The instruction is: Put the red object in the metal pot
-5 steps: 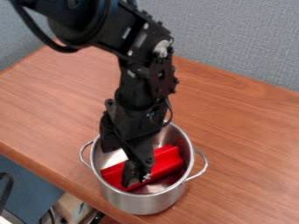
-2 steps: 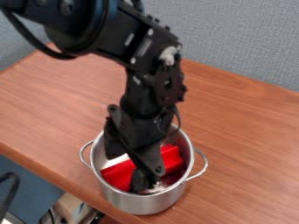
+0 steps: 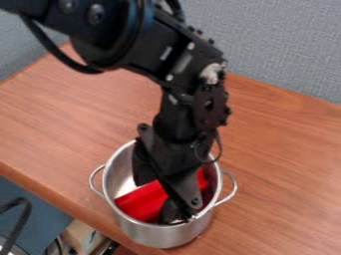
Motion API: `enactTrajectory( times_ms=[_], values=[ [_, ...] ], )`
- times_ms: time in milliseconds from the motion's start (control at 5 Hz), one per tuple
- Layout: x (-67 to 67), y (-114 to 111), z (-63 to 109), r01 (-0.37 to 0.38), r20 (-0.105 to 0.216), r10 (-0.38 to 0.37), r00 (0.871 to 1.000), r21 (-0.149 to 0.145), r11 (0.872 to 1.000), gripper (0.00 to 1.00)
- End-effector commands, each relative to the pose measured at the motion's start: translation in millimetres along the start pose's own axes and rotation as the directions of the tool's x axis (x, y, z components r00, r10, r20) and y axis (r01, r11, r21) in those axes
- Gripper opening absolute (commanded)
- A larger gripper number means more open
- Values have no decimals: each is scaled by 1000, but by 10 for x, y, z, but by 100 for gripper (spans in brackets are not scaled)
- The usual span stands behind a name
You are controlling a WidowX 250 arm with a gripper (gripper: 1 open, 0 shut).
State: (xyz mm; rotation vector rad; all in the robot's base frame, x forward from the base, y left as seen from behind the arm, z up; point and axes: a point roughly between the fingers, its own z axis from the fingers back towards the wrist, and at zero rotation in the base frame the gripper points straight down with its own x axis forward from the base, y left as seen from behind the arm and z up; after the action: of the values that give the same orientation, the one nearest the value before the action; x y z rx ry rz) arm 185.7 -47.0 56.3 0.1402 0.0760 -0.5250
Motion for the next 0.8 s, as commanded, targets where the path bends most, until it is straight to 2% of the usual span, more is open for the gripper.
enactTrajectory(
  times_ms=[0, 200, 400, 600],
  values=[
    [104, -50, -39, 37, 28, -38, 999, 16, 999, 100],
    [146, -117, -132, 57, 28, -58, 998, 20, 998, 100],
    [78, -94, -44, 7, 29, -7, 1000, 24, 1000, 100],
    [10, -73, -17, -93, 25, 92, 995, 26, 995, 100]
  ],
)
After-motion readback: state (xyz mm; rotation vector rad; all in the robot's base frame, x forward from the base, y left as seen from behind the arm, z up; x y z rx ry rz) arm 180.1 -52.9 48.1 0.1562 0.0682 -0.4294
